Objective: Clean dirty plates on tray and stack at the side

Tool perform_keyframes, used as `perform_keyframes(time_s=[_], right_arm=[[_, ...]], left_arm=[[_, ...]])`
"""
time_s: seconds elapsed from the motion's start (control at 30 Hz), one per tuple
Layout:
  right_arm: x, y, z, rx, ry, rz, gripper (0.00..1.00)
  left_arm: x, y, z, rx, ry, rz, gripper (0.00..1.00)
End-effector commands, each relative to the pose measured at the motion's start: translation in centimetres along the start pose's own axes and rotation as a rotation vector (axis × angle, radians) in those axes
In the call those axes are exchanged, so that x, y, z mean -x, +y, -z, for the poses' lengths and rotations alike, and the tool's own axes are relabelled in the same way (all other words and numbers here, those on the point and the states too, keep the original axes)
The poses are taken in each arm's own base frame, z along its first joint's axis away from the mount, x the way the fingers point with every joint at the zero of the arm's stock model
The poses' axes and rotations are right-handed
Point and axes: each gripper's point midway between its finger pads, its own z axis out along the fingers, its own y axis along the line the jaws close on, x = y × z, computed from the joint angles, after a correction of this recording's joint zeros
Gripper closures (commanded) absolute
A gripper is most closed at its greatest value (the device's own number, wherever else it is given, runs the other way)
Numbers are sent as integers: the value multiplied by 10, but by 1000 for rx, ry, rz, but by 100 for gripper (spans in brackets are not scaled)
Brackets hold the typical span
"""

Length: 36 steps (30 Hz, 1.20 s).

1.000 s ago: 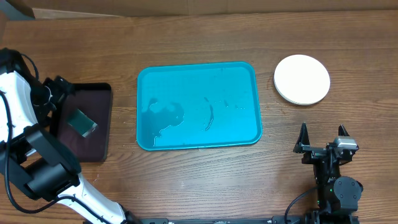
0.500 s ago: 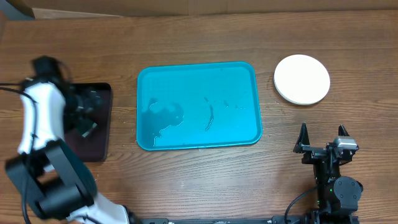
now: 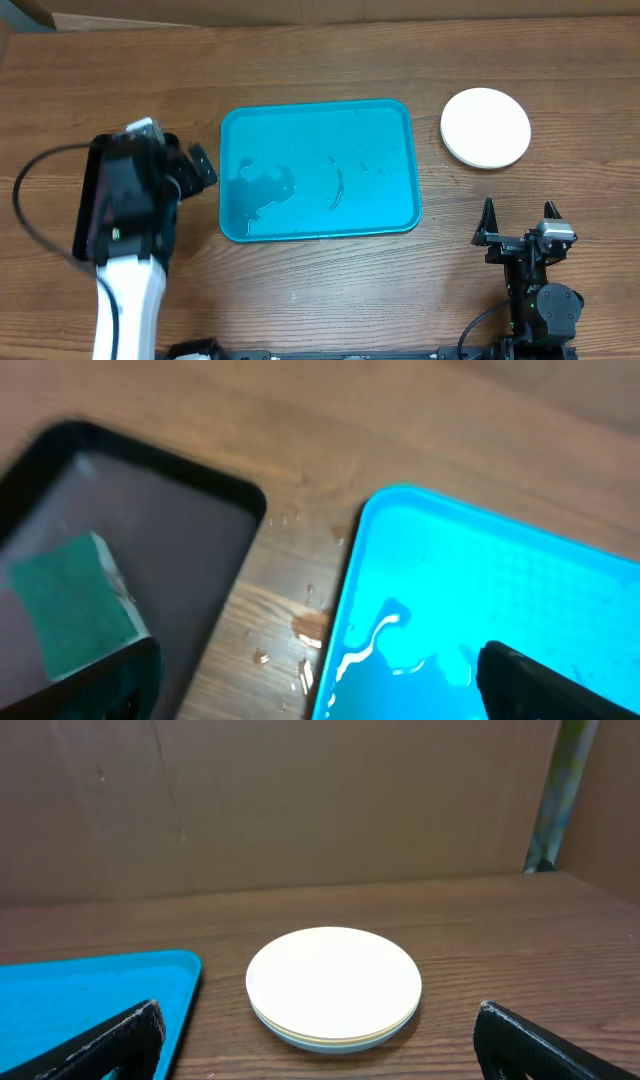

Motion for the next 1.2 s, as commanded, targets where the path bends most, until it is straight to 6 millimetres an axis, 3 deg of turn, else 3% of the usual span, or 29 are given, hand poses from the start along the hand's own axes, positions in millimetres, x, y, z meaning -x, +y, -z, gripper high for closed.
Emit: perform_keyframes(time_s=[0.0,0.17,0.53,1.17], right_arm=[[-1,0,0,1,-7,7,0],[-1,0,0,1,-7,7,0],[-1,0,0,1,-7,7,0],[-1,0,0,1,-7,7,0]], left_arm=[[-15,6,15,-2,-67,-108,0],[-29,9,23,-16,-178,-212,0],[-54,4,33,-119,-430,-220,0],[-69,10,50,-142,-626,-208,0]])
